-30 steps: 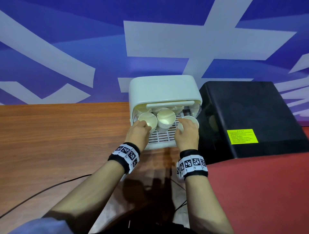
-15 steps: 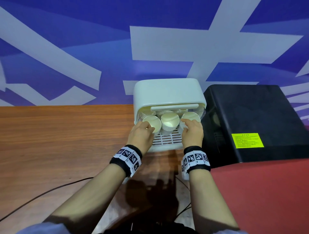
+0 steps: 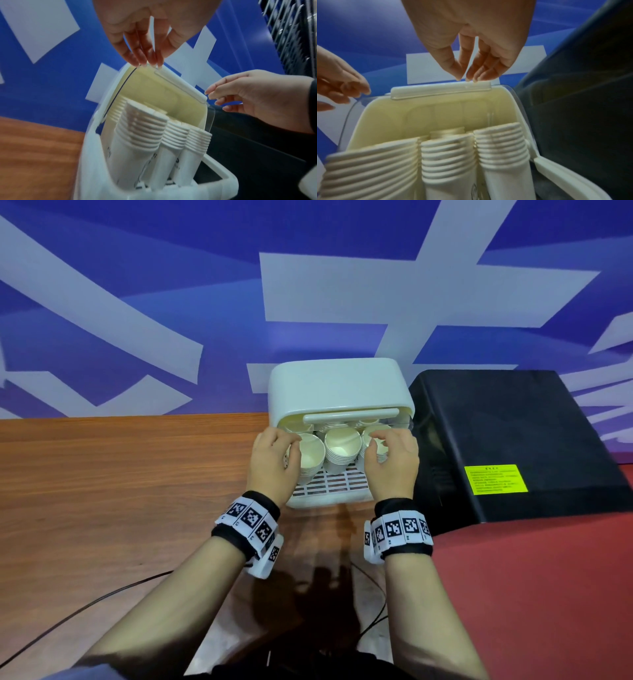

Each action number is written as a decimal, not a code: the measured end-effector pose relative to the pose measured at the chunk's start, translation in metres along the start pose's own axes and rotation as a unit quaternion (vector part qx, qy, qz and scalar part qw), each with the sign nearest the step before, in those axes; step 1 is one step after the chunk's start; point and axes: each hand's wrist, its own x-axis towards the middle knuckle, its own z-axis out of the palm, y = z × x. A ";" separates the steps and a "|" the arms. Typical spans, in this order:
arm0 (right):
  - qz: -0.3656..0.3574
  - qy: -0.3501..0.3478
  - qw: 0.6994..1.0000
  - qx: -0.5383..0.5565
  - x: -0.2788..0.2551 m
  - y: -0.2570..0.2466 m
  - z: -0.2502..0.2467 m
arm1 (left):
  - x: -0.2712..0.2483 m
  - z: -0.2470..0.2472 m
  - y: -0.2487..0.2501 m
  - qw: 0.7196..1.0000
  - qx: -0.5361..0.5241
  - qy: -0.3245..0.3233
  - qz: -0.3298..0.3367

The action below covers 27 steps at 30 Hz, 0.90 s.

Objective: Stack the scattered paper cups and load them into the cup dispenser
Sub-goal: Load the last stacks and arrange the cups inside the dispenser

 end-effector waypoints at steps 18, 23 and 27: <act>-0.046 -0.110 0.990 -0.079 0.023 -0.025 0.009 | 0.037 0.016 0.017 0.998 0.036 -0.046 0.021; -0.027 -0.105 0.993 -0.036 0.012 -0.020 0.007 | 0.030 0.013 0.015 0.998 0.025 -0.041 0.033; -0.008 -0.085 0.996 -0.001 -0.004 -0.017 0.001 | 0.018 0.013 0.014 0.997 0.039 -0.040 0.045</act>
